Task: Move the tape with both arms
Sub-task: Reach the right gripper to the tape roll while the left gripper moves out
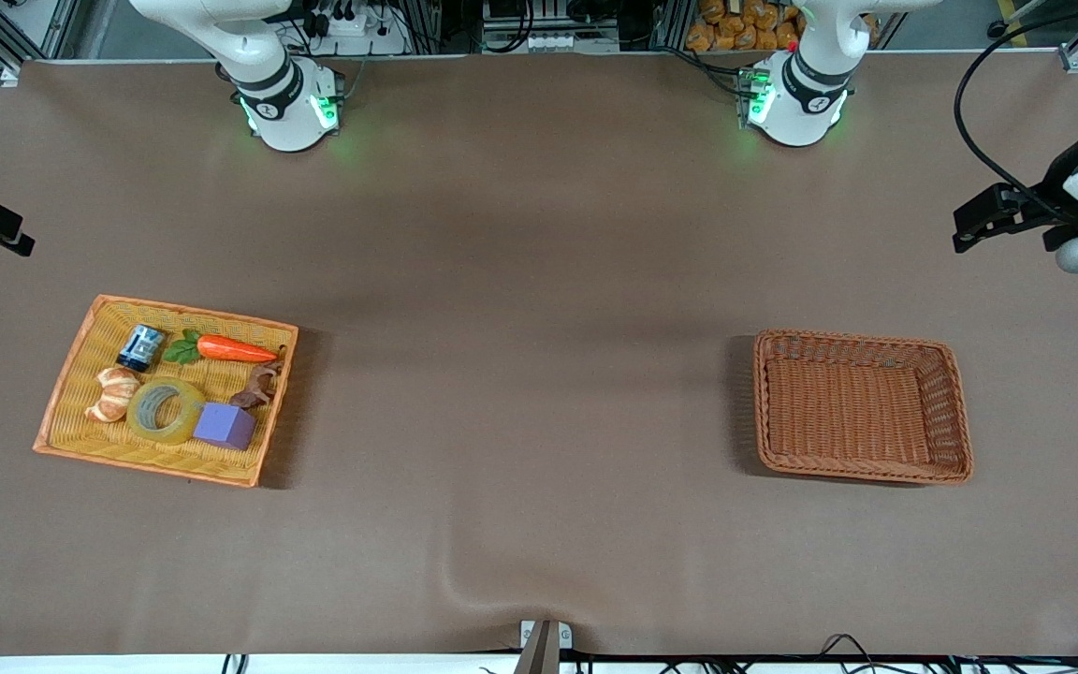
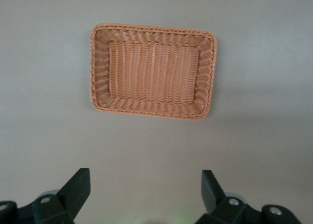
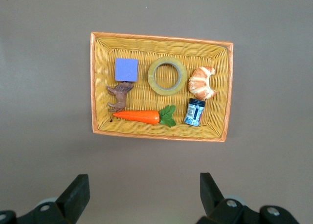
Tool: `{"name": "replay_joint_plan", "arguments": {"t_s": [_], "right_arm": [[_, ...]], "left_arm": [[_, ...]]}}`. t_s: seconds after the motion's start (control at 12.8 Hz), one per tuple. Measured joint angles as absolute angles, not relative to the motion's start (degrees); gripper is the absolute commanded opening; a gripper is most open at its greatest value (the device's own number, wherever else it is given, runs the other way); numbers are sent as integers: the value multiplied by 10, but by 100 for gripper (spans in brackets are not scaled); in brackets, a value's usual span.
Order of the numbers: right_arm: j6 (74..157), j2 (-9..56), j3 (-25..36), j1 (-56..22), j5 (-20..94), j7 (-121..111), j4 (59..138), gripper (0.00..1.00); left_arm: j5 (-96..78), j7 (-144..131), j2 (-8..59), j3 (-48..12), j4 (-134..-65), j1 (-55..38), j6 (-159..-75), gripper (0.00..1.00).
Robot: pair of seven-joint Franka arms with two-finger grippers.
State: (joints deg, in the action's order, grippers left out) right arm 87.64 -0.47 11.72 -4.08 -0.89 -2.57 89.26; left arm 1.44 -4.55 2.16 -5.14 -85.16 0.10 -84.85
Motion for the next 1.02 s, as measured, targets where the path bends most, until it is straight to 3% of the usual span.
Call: {"name": "replay_joint_plan", "arguments": {"t_s": [0.55,0.78,1.02], "right_arm": [[898,-3,117,-41,-9,-26,911,100],[1004,7,117,-41,-9,-28,990,100],[1114,63,116,-46,-9,-63,1039,100]], "left_arm": [[3,-50,21,-22,-848,-9,-835,100],[2,-50,21,-20,-848,-10,-834,100],[2,-50,24,-20,-849,-10,-832,100]]}}
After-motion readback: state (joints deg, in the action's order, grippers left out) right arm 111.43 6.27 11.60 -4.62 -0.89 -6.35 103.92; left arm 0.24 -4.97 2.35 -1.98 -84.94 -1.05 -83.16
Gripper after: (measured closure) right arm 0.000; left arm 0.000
